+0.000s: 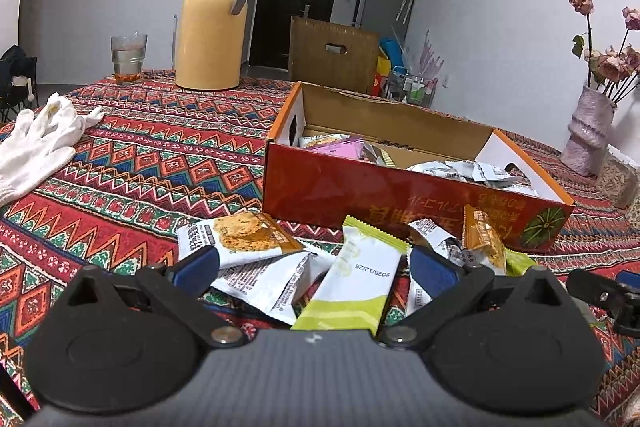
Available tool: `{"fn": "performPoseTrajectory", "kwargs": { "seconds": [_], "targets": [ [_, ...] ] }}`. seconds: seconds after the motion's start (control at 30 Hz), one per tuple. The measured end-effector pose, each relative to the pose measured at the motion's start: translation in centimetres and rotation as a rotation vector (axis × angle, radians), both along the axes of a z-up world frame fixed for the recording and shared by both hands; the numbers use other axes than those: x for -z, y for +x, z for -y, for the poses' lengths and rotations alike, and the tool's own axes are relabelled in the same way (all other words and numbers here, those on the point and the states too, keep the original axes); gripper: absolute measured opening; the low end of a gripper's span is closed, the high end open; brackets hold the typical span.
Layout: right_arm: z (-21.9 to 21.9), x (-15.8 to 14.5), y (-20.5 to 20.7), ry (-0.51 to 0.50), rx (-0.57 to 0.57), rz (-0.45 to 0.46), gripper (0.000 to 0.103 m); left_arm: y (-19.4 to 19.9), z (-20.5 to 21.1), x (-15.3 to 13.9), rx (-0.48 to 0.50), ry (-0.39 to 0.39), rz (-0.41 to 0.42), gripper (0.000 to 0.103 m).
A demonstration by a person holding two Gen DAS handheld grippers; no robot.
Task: Organize snacks
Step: 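Lower the right tool onto a green-and-white bar packet and close it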
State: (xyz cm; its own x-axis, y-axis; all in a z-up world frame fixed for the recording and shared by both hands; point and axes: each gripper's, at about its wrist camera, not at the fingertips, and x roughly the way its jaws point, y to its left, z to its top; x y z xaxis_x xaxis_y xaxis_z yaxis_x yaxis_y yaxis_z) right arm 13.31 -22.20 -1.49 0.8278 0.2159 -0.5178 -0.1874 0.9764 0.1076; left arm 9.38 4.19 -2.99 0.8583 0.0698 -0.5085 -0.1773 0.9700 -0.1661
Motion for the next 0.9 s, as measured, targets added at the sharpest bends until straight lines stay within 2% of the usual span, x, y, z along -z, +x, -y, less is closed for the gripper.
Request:
{"fn": "performPoseTrajectory", "kwargs": {
  "seconds": [0.23, 0.4, 0.57, 0.67, 0.73, 0.83, 0.9],
  "targets": [
    [-1.1, 0.0, 1.1, -0.004, -0.013, -0.022, 0.103, -0.1, -0.3, 0.1, 0.003, -0.023, 0.001, 0.103],
    [-2.5, -0.4, 3.8, -0.014, -0.038, -0.096, 0.103, -0.1, -0.8, 0.2, -0.002, -0.048, -0.002, 0.103],
    [-3.9, 0.3, 5.2, -0.081, -0.077, -0.183, 0.088, -0.1, -1.0, 0.2, 0.007, -0.068, -0.001, 0.103],
    [-3.8, 0.9, 5.5, -0.087, -0.099, -0.221, 0.081, -0.1, -1.2, 0.2, 0.012, -0.080, 0.001, 0.103],
    [-3.6, 1.2, 5.7, -0.100, -0.099, -0.244, 0.063, -0.2, -1.3, 0.2, 0.016, -0.090, 0.003, 0.103],
    [-3.2, 1.6, 6.2, -0.105, -0.111, -0.277, 0.042, -0.2, -1.3, 0.2, 0.018, -0.095, 0.005, 0.103],
    [-3.1, 1.7, 6.2, -0.112, -0.120, -0.277, 0.041, -0.2, -1.3, 0.2, 0.020, -0.097, 0.004, 0.103]
  ]
}}
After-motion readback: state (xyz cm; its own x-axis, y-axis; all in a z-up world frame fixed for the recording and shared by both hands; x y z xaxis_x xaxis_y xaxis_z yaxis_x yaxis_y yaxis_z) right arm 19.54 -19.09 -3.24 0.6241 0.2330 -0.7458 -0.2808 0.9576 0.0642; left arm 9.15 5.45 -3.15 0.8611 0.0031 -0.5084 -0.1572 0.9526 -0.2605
